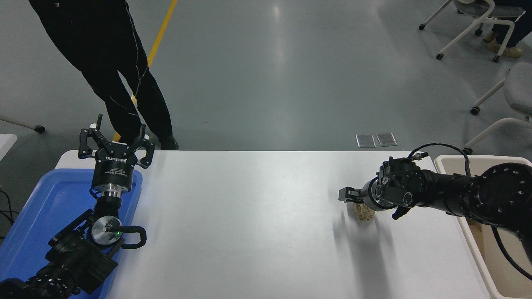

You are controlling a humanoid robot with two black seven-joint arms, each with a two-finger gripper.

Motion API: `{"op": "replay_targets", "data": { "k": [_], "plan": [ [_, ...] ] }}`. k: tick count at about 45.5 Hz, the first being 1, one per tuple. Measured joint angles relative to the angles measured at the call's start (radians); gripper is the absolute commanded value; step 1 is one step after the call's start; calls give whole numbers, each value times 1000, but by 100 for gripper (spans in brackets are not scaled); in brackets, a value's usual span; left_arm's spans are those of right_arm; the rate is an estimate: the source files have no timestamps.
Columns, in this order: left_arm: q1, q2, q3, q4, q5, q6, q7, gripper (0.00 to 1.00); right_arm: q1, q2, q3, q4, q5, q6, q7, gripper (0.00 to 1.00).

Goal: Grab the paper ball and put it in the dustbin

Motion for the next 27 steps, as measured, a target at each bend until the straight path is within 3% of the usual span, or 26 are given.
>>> {"op": "replay_targets", "data": {
  "k": [27],
  "plan": [
    [0, 0, 0, 0, 0, 0, 0, 99, 80, -66, -10, 78, -60, 6, 11, 0]
  ]
}}
